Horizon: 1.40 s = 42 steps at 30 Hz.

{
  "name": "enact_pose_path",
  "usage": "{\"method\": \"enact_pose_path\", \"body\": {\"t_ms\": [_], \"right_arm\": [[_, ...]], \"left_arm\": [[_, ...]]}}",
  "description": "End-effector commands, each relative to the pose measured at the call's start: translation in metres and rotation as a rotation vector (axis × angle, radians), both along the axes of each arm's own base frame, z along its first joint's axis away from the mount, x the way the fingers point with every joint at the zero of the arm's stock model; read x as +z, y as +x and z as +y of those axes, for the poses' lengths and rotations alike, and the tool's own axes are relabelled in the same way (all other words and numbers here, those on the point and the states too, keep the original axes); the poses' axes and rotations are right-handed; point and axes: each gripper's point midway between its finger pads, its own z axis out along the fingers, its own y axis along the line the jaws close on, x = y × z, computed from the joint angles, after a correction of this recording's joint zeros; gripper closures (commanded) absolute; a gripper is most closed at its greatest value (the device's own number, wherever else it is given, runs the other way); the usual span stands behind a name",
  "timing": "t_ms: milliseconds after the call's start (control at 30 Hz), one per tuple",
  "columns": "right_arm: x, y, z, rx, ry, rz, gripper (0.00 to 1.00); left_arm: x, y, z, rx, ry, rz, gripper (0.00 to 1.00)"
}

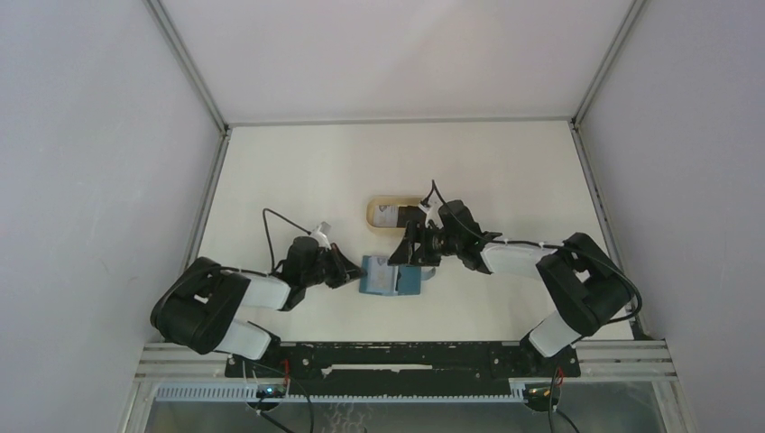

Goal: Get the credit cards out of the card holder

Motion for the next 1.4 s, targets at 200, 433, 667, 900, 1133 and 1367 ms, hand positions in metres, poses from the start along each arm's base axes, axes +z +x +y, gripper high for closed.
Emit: {"method": "enact_pose_path", "body": {"t_ms": [200,433,667,900,1133,1367], "right_arm": [[-0.008,0.005,0.029,0.031,0.12,0.043,0.21],[-0.017,-0.002,0.039,0.044,0.14,0.091,0.21],[-0.015,-0.007,0.049,0.055,0.208,0.127,0.22],[0.003,-0.007,0.058,0.08,0.289,0.114,0.22],[-0.001,-0.011,0.054,0.081,0.273,0.115,0.23],[-0.016,-0.017,0.042,0.075,0.239,0.127,0.23]], "left_arm": [[-0.037,-0.009,0.019,0.01,0.184,0.08,1.0],[-0.043,-0.011,0.023,0.02,0.206,0.097,1.0],[-0.045,-0.012,0.022,0.016,0.21,0.104,1.0],[-0.045,-0.013,0.021,0.013,0.213,0.105,1.0],[-0.042,-0.013,0.023,0.014,0.219,0.099,1.0],[-0.023,-0.003,0.042,0.061,0.334,0.056,0.71]]}}
